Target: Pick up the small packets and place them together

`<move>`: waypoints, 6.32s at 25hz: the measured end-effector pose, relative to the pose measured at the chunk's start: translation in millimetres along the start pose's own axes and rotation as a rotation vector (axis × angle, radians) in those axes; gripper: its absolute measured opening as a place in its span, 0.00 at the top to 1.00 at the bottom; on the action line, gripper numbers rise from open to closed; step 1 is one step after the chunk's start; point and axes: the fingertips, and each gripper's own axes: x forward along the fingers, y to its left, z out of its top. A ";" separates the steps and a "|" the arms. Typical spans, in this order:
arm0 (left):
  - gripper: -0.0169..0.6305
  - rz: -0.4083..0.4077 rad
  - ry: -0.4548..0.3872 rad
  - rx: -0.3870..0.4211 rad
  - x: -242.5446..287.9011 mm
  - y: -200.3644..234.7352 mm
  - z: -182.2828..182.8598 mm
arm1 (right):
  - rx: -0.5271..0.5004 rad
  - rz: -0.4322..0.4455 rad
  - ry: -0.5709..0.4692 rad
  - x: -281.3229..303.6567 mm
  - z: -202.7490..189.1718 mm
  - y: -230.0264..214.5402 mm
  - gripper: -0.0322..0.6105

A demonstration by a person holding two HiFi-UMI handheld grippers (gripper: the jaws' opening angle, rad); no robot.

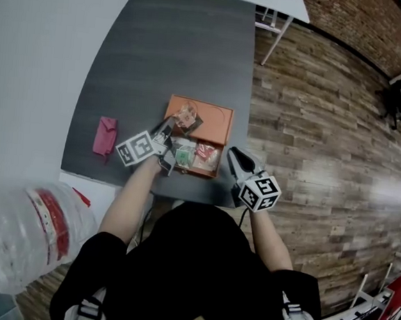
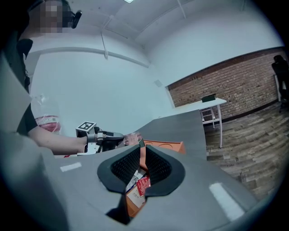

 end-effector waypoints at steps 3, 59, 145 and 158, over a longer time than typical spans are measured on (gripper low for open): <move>0.97 0.044 -0.041 -0.023 1.3 11.9 5.7 | -0.014 0.023 0.009 9.5 1.9 5.0 0.89; 0.68 -0.163 0.243 0.275 -50.6 -14.1 -53.5 | -0.246 0.204 0.268 50.1 -28.9 49.1 0.89; 0.76 -0.177 0.307 0.345 -87.1 -27.5 -100.5 | -0.268 -0.215 0.714 141.7 -39.9 -75.6 0.61; 0.76 -0.150 0.292 0.359 -91.3 -21.5 -95.2 | -0.305 -0.156 0.475 124.6 4.8 -42.4 0.57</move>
